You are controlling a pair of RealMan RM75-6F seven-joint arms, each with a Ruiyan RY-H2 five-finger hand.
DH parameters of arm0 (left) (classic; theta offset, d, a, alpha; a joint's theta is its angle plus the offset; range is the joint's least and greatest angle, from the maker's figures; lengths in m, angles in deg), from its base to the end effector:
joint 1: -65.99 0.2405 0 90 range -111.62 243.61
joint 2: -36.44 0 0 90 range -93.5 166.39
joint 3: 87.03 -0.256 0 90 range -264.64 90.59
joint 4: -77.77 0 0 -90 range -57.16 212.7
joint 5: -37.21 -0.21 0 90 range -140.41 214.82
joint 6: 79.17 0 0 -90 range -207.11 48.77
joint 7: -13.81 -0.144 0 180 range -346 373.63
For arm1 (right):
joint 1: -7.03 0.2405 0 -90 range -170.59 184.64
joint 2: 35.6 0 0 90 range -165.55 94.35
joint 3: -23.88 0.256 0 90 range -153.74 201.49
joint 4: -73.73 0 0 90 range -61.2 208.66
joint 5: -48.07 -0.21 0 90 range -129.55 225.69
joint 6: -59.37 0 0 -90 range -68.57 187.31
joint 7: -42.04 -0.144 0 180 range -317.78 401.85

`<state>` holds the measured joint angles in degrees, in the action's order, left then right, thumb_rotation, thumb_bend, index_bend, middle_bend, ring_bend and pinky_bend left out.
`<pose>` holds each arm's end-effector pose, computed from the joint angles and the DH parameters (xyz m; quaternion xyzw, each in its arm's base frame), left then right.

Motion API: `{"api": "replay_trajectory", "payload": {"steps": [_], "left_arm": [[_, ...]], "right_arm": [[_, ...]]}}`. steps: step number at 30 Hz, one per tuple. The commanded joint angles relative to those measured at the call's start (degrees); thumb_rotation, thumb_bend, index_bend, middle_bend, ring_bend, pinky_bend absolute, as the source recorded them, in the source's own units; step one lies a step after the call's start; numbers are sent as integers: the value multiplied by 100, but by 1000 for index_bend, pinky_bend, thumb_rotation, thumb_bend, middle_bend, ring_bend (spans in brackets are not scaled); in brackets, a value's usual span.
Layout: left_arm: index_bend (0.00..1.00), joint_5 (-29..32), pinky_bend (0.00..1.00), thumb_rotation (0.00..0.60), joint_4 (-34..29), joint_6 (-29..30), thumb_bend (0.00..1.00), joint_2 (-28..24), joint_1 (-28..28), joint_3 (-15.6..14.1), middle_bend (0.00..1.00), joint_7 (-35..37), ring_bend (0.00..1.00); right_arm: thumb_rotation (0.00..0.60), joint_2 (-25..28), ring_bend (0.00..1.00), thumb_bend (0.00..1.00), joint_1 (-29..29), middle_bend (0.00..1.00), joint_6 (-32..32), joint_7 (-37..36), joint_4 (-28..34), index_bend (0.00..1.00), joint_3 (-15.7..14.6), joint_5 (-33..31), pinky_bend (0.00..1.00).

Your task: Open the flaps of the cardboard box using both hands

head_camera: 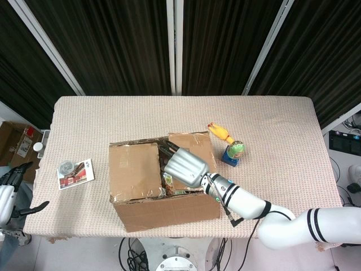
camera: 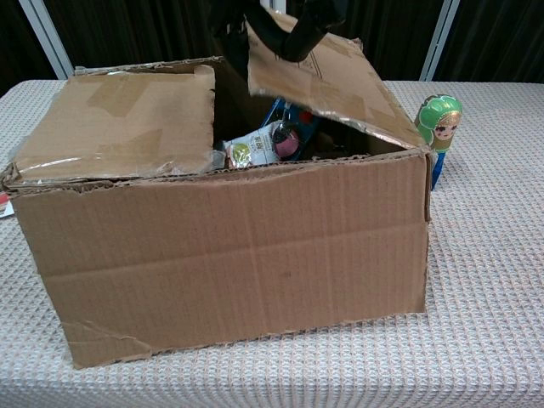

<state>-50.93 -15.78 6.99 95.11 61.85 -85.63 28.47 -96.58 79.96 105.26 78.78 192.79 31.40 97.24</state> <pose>-0.3117 0.1719 0.1845 -0.5656 -0.4379 -0.4415 0.5417 0.0285 -0.3069 0.0657 0.8894 -0.1513 0.3253 0.2832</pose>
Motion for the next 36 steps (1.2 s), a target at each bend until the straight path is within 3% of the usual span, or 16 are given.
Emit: {"api": "replay_trajectory", "payload": {"steps": [1, 11, 28, 36], "left_arm": [[103, -4, 204, 519, -35, -13, 0, -13, -12, 3, 125, -31, 121], [104, -52, 204, 516, -233, -90, 0, -57, -73, -8, 126, -266, 121], [103, -93, 204, 511, -799, -285, 0, -110, -254, 22, 125, -898, 121], [104, -82, 204, 511, -957, -498, 0, -132, -359, -22, 125, -1191, 121]], "right_arm": [[600, 485, 0, 944, -221, 445, 128, -322, 362, 509, 138, 279, 0], [600, 1444, 0, 944, -979, 440, 197, -1316, 697, 474, 221, 1286, 0], [600, 2571, 0, 937, -2293, 405, 540, -3538, 509, 441, 270, 3199, 0], [600, 3406, 0, 816, -2572, 379, 38, -4388, 512, 272, 277, 3185, 0]]}}
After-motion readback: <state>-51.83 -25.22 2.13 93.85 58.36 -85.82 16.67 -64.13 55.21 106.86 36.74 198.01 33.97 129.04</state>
